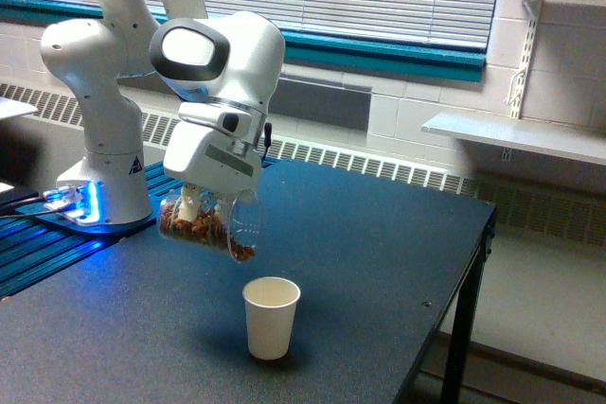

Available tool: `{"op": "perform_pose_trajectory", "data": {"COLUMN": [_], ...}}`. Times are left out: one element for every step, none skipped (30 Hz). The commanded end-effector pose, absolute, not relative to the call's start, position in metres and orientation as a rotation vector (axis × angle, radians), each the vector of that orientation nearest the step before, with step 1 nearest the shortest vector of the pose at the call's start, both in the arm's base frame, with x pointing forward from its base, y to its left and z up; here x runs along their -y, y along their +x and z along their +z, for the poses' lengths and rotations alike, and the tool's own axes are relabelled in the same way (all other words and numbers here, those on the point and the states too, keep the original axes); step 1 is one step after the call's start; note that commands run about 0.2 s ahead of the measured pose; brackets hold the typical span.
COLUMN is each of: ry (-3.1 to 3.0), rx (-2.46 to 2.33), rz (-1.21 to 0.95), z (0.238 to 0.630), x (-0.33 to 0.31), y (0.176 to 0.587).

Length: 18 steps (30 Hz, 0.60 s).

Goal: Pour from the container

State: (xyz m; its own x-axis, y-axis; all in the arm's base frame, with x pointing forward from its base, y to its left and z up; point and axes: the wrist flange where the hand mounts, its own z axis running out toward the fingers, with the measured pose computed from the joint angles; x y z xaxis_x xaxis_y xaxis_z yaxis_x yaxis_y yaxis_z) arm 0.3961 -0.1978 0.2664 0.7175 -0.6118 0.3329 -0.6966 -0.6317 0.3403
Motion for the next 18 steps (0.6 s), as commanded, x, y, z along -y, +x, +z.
{"op": "perform_pose_trajectory", "data": {"ry": [2.442,2.44,2.438,2.433,2.43,2.426,2.423,2.42,2.418,2.416,2.415,2.413,2.411,2.41,2.409,2.407,2.405,2.404], "rx": [1.013,1.009,1.005,1.003,1.005,1.007,1.006,1.003,1.002,1.003,1.001,0.997,0.995,0.992,0.988,0.983,0.979,0.975], "rz": [0.266,0.265,0.264,0.261,0.26,0.258,0.256,0.257,0.259,0.258,0.256,0.257,0.259,0.259,0.258,0.258,0.257,0.258], "z": [0.27,0.27,0.27,0.27,0.27,0.27,0.27,0.27,0.27,0.27,0.27,0.271,0.271,0.272,0.273,0.274,0.274,0.275], "x": [0.195,0.195,0.194,0.194,0.194,0.193,0.193,0.193,0.193,0.193,0.193,0.192,0.192,0.192,0.192,0.192,0.192,0.192], "y": [0.403,0.404,0.405,0.406,0.407,0.407,0.408,0.409,0.409,0.41,0.411,0.412,0.413,0.414,0.416,0.418,0.419,0.421]}}
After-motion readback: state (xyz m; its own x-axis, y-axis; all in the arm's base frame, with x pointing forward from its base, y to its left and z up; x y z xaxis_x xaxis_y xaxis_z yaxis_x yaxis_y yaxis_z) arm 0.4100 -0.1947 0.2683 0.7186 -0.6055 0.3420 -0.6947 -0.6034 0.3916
